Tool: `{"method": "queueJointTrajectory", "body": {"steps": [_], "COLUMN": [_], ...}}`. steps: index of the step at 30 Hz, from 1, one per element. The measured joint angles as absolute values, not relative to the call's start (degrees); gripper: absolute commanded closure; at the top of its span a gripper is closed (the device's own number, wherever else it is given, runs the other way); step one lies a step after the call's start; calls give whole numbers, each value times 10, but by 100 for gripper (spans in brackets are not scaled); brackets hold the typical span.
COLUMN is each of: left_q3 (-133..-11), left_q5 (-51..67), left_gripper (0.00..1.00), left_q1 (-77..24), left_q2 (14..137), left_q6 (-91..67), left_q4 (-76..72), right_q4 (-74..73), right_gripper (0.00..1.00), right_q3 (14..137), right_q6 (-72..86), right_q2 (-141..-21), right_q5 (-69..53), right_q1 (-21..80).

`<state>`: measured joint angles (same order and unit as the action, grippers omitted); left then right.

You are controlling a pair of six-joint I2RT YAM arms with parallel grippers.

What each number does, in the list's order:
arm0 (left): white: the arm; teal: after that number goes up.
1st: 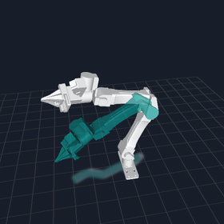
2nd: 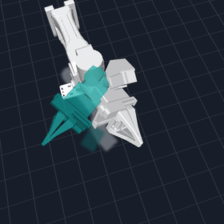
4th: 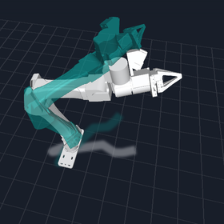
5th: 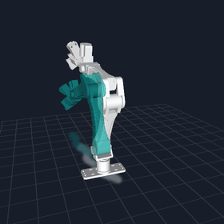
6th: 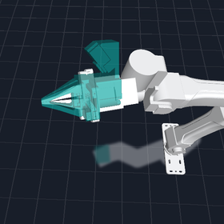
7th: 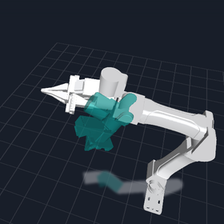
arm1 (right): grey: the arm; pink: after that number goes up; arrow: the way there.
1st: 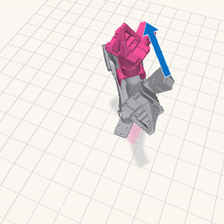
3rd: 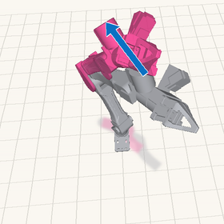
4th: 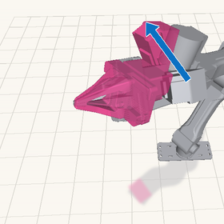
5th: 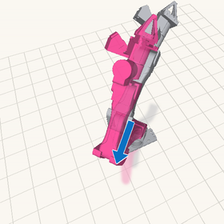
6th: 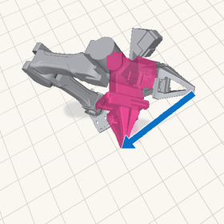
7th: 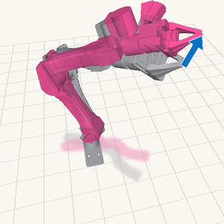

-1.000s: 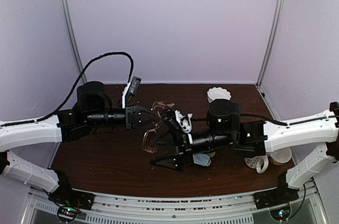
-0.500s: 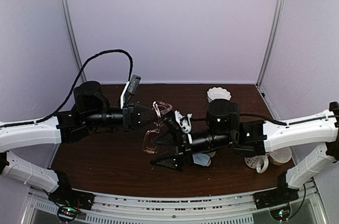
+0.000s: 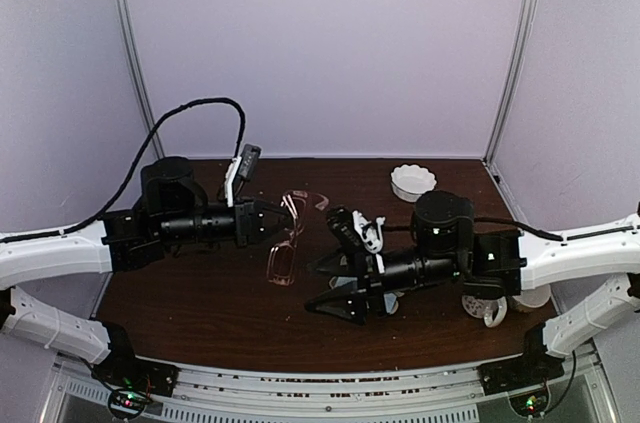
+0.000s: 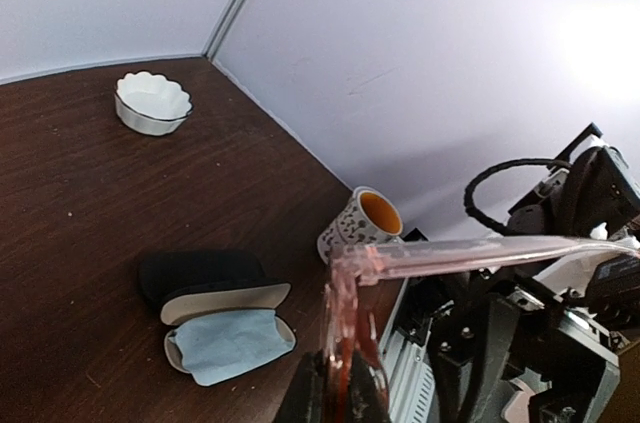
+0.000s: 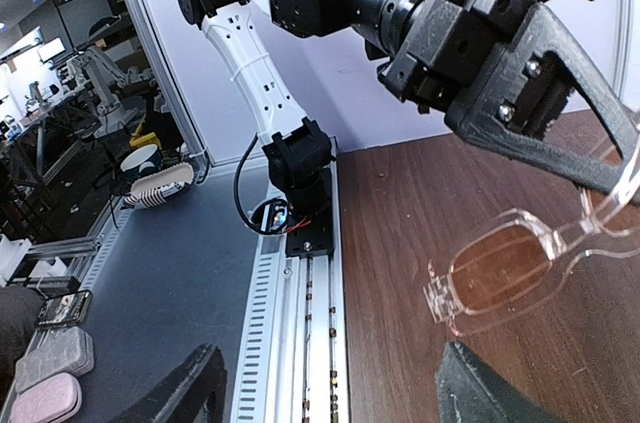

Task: Organize the sunglasses
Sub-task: Fold the right temple of the sunglasses with the sunglasses.

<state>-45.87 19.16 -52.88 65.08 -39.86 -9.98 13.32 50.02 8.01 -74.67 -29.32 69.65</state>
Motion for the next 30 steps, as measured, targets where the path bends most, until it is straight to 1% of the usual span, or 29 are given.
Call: {"method": "queueJointTrajectory", "body": {"steps": [6, 9, 15, 19, 24, 30], "left_q3": [-457, -456, -444, -443, -444, -448], "left_q5": [160, 162, 181, 197, 220, 248], "left_gripper": [100, 100, 100, 100, 100, 100], "left_q1": [-529, -529, -529, -529, -529, -534], "left_q2": [646, 646, 646, 646, 654, 674], "left_q6": [-395, -393, -390, -388, -384, -379], "left_q4": [-86, -87, -91, -94, -107, -111], "right_q4": [132, 117, 43, 10, -5, 11], "right_gripper": [27, 25, 23, 23, 24, 27], "right_q3": [425, 398, 402, 416, 448, 499], "right_q6": [105, 109, 101, 98, 99, 111], "right_q2": [-677, -640, -564, -530, -517, -526], "right_q5": [-270, -238, -87, -25, -13, -65], "right_q1": [696, 696, 686, 649, 604, 573]}}
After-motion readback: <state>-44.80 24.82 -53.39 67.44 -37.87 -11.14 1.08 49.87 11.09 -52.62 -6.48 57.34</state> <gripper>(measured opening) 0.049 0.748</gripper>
